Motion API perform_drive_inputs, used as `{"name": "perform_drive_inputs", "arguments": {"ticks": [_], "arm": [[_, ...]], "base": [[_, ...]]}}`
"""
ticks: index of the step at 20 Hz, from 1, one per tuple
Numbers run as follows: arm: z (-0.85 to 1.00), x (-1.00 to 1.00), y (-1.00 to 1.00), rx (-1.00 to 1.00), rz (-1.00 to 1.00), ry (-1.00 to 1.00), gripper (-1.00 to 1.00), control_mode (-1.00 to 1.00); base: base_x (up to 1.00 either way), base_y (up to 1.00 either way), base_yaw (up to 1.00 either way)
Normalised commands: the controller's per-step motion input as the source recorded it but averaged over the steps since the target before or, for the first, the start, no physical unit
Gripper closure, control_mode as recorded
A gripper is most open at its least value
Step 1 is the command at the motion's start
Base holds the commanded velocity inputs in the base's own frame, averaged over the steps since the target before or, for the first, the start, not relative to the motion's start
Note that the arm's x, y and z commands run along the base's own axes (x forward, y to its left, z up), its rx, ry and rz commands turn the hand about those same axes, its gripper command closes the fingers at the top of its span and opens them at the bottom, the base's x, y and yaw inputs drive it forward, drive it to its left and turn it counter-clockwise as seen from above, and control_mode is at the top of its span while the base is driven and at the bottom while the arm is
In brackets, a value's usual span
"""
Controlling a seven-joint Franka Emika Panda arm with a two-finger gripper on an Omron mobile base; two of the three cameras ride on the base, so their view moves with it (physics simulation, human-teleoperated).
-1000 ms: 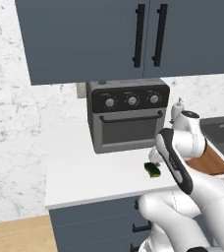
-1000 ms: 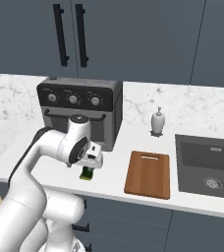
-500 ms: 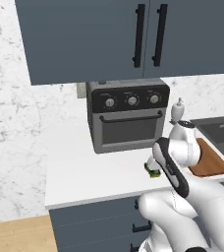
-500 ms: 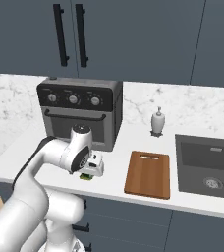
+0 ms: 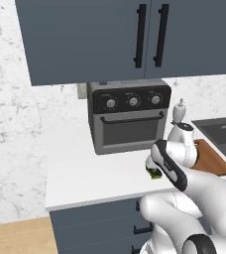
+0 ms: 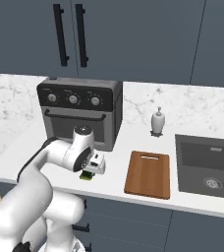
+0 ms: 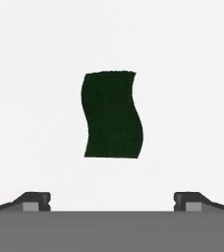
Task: Pick up the sponge from the counter and clean the cutting board by briefly scrubbing or pressing down on the cutting board. Once finished, release the sponge.
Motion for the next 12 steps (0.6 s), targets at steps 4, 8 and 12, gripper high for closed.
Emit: {"name": "perform_drive_inputs", "arguments": {"ticks": [4, 8, 12], "arm": [[-0.21, 0.22, 0.07, 0.00, -0.03, 0.01, -1.00, -1.00], [-0.31, 0.13, 0.07, 0.00, 0.00, 0.04, -1.00, -1.00], [-0.27, 0.09, 0.02, 0.00, 0.00, 0.03, -1.00, -1.00]], "base": [[0.00, 0.00, 0.00], [0.00, 0.00, 0.00], [0.00, 0.00, 0.00]]}}
